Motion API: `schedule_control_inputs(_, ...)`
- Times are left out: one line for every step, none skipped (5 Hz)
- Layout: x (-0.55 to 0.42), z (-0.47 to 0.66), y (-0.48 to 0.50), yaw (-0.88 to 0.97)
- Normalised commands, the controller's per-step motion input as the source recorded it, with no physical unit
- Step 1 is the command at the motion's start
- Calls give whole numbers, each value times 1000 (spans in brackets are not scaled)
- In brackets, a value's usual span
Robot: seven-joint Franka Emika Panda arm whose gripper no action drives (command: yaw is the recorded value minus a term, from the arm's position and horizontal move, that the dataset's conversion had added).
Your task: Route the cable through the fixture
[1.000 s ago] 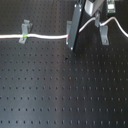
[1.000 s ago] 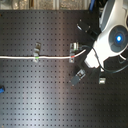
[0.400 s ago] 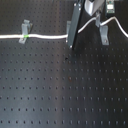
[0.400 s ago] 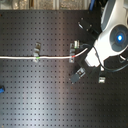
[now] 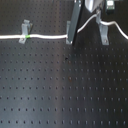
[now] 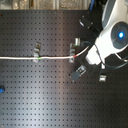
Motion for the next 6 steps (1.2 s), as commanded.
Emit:
schedule_control_inputs(114, -63, -124, 71)
schedule_control_inputs(63, 0, 19, 37)
schedule_control_inputs(34, -73, 36, 0)
schedule_control_inputs(-108, 132, 123, 414)
schedule_control_inputs(-155, 173, 207, 680)
schedule_control_inputs(-21, 135, 199, 371)
